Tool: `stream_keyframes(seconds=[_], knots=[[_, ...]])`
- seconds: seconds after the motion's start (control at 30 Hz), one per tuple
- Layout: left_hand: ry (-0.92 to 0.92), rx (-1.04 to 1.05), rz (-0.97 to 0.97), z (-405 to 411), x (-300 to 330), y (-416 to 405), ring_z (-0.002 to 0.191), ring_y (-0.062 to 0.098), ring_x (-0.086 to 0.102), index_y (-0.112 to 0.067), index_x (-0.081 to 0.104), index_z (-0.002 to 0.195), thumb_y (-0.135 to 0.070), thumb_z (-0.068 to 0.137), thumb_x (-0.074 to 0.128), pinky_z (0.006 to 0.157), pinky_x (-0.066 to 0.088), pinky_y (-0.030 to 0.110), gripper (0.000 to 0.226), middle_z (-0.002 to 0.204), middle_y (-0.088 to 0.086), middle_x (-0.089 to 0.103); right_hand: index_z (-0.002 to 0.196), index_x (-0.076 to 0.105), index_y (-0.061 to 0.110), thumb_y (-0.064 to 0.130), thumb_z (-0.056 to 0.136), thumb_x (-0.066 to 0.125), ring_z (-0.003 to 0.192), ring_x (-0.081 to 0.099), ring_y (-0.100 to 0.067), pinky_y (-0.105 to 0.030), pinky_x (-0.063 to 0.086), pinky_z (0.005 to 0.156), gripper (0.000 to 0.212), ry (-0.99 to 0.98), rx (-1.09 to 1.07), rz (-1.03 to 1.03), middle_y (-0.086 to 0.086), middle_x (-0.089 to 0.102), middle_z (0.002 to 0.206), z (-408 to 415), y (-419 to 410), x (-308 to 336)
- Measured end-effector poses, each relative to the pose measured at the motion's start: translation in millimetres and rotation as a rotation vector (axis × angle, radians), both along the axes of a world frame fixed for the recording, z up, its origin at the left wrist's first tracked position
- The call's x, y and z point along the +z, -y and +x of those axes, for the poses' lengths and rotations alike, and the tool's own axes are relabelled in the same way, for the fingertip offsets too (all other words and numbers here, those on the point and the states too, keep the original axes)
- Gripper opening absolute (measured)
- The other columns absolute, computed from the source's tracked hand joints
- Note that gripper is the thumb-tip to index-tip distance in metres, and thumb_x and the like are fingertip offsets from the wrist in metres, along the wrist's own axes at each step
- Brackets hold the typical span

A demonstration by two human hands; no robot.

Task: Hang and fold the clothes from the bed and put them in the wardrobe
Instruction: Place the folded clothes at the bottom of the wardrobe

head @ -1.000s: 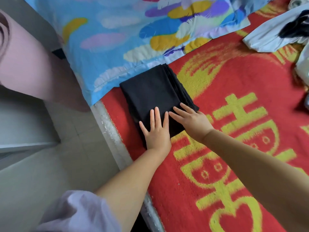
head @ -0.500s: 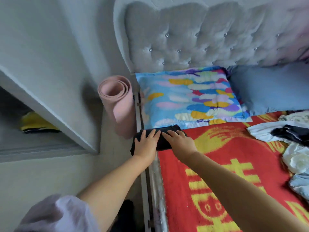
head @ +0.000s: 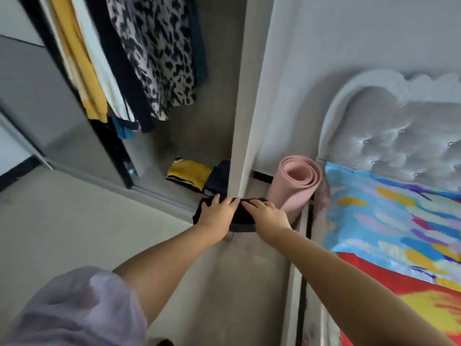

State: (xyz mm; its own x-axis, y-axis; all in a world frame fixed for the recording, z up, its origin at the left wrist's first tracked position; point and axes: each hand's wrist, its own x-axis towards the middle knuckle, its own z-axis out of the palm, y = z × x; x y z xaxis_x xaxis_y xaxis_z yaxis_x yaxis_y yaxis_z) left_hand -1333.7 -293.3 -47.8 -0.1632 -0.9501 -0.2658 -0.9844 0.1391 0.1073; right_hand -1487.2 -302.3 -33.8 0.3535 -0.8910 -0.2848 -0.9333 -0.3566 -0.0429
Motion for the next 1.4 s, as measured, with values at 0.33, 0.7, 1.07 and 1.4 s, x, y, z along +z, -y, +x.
stream_keyframes(seconds=[0.33,0.7,1.07,1.4], knots=[[0.077,0.113,0.025,226.9,10.9,22.6,0.14,0.029,0.023,-0.027,0.016,0.151,-0.009,0.092,0.049,0.107,0.032,0.053,0.07,0.154,-0.002,0.025,0.151,0.021,0.031,0.003,0.087,0.06,0.13,0.041,-0.031,-0.041,0.051,0.091,0.08,0.068,0.122,0.061,0.002,0.032,0.152,231.0,44.4,-10.3],[0.108,0.026,0.169,257.2,-48.9,166.0,0.133,0.029,0.031,-0.026,0.024,0.148,-0.006,0.092,0.048,0.102,0.036,0.051,0.064,0.148,0.0,0.032,0.151,0.02,0.033,0.004,0.088,0.053,0.126,0.044,-0.03,-0.04,0.05,0.09,0.077,0.077,0.062,0.167,0.001,0.037,0.149,260.3,173.6,-73.1],[0.121,-0.14,0.223,225.5,-140.9,422.7,0.138,0.035,0.024,-0.025,0.011,0.152,-0.021,0.096,0.052,0.106,0.032,0.056,0.07,0.154,0.004,0.023,0.152,0.019,0.032,0.013,0.093,0.049,0.129,0.039,-0.033,-0.043,0.05,0.088,0.068,0.041,-0.049,0.186,0.0,0.029,0.152,227.6,404.7,-149.5],[-0.114,-0.369,-0.027,119.6,-317.6,587.9,0.146,0.033,-0.006,-0.025,-0.006,0.153,-0.016,0.094,0.051,0.114,0.011,0.06,0.081,0.161,0.003,-0.006,0.152,0.005,0.039,0.019,0.1,0.04,0.148,0.006,-0.031,-0.041,0.035,0.11,0.066,-0.081,-0.423,-0.049,0.003,0.006,0.162,131.8,531.6,-307.9]])
